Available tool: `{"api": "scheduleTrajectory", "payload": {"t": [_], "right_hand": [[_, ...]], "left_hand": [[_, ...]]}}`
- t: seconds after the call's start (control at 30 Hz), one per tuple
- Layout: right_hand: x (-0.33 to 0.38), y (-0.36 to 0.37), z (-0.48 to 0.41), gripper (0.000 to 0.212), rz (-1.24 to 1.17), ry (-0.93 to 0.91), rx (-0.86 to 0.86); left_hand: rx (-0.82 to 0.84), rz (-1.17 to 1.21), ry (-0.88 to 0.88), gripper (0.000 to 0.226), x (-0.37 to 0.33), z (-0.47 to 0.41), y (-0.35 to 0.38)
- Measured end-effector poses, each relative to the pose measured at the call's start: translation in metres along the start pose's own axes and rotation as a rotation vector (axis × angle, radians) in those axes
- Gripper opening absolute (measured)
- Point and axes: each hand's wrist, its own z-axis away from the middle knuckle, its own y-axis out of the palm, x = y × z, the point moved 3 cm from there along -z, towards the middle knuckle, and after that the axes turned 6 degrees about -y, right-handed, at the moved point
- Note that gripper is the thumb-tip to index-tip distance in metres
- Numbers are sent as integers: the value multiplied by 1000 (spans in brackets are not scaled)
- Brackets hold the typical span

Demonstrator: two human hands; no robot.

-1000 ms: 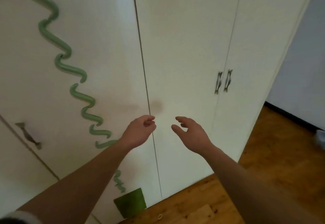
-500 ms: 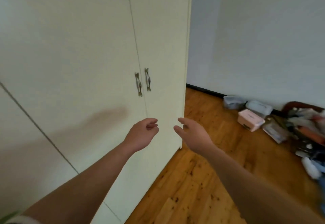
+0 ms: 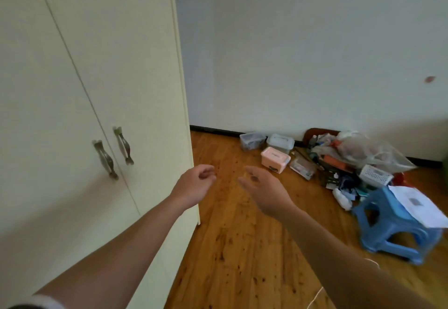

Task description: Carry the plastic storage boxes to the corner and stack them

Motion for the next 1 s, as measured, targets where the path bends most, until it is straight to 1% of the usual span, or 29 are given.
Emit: {"api": "scheduleTrajectory", "payload": {"t": [0.23, 0.3, 0.47, 0.63, 0.73, 0.9, 1.0], "right_hand": [[-61, -39, -30, 53, 18, 147, -98], [-77, -48, -40, 52, 29, 157, -117], [-123, -89, -85, 52, 29, 161, -181], [-172, -139, -140, 48, -22, 152, -197], [-204, -172, -173, 49, -23, 159, -214], [-253, -211, -221, 48, -18, 192, -192], [-270, -218, -241, 49, -30, 202, -175]], "left_hand": [[137, -10, 89, 35, -38, -66, 53], [156, -21, 103, 35, -50, -83, 68], [161, -28, 115, 35, -92, -143, 109], [165, -15, 107, 34, -138, -208, 154], [160, 3, 103, 33, -168, -248, 182], [183, 8, 107, 35, -206, -302, 222], [184, 10, 99, 35, -216, -325, 231]]}}
